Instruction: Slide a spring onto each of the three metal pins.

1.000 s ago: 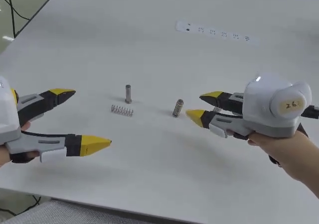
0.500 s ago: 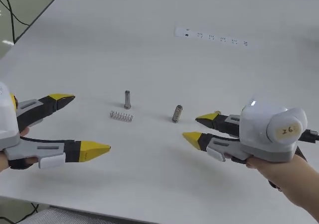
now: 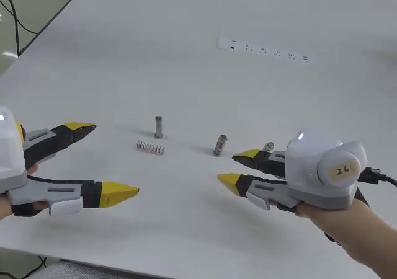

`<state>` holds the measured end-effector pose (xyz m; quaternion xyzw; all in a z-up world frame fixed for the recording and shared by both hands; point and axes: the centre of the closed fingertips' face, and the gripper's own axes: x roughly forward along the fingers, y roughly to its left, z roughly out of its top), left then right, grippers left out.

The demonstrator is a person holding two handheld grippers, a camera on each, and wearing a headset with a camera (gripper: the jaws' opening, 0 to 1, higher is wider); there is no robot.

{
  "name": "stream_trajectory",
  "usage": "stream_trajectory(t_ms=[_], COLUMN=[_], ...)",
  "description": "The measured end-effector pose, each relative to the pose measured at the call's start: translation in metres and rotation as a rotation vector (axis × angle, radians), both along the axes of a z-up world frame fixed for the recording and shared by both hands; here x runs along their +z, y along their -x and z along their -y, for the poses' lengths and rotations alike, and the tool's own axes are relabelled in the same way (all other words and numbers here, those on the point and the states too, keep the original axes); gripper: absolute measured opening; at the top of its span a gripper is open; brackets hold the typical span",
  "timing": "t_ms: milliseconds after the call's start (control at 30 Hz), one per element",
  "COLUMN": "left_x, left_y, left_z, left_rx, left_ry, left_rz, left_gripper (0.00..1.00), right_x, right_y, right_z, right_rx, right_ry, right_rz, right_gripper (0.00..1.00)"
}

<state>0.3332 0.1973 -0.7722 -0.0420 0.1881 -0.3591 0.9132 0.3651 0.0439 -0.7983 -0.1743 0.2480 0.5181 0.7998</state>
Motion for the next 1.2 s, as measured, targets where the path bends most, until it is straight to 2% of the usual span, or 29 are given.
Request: stream_trajectory(t_ms=[233,633,1000,1067,1200], left_x=[-0.002,-0.002,-0.003,-0.002,-0.001], left_y=[0.003,0.004,0.003,0.003,0.003], left_z=[-0.003,-0.006,-0.006,-0.006,-0.007], left_rx=[0.004,0.007,0.004,0.001,0.001], left_ry=[-0.001,-0.007,-0.011,-0.010,-0.017], left_rz=[-0.005,0.002,0.002,0.005,0.007], left_gripper=[0.93,0.94,0.94,0.94,0.94], right_x=[0.005,0.018,0.015,0.012,0.005], right_y=[0.000,-0.009,-0.017,-0.018,-0.019], right_z=[-0.018,-0.064,-0.106,-0.110,-0.116], right_rx=[0.024,0.125,0.181,0.191,0.205], right_ry=[-0.023,-0.019,-0.008,0.003,0.016], right_rz=[-0.013,0.019,0.036,0.043,0.027], right_gripper=[0.29,0.28,0.27,0.27,0.26])
